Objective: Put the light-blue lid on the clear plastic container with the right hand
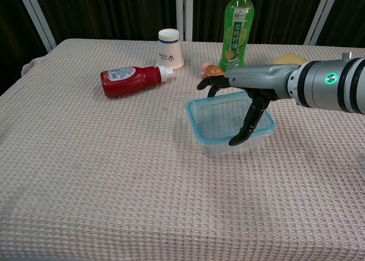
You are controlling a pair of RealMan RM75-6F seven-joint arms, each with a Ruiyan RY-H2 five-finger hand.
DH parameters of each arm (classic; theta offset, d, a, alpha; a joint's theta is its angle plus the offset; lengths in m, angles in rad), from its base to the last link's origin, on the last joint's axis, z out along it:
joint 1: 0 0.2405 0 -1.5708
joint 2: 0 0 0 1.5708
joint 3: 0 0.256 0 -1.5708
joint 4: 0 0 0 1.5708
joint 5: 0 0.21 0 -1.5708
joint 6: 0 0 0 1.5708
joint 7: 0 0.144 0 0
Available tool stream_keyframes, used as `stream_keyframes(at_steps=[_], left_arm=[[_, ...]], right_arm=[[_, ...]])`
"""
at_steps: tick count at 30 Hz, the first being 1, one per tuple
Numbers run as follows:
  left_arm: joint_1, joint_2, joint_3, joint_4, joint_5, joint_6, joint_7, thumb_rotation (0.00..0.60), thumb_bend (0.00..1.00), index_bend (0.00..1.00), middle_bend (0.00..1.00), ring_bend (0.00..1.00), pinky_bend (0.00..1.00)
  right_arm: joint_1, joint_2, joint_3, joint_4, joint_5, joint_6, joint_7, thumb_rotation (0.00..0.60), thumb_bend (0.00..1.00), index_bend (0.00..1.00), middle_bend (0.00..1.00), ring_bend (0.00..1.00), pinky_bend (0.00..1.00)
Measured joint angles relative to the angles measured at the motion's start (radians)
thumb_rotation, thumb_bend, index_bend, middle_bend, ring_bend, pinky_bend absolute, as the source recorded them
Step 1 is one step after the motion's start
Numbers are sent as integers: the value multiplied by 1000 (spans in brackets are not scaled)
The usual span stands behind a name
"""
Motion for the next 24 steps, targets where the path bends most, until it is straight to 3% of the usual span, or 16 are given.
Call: stream_keyframes(at_steps=[8,17,24], left_arm=[[0,-1,1,2,0,-2,-1,600,60,123,46,0,0],[-2,1,-1,-4,0,-2,6,600,60,123,46,0,0],[-3,3,-2,-9,-1,-1,11,600,60,123,47,0,0]], right_arm=[[-15,-4,-4,11,-9,7,16,600,39,0,253,0,0],[-34,-4,1,17,-46,7,46,600,0,0,83,0,0],[-48,12,5,1,-81,10,61,600,0,0,36,0,0]])
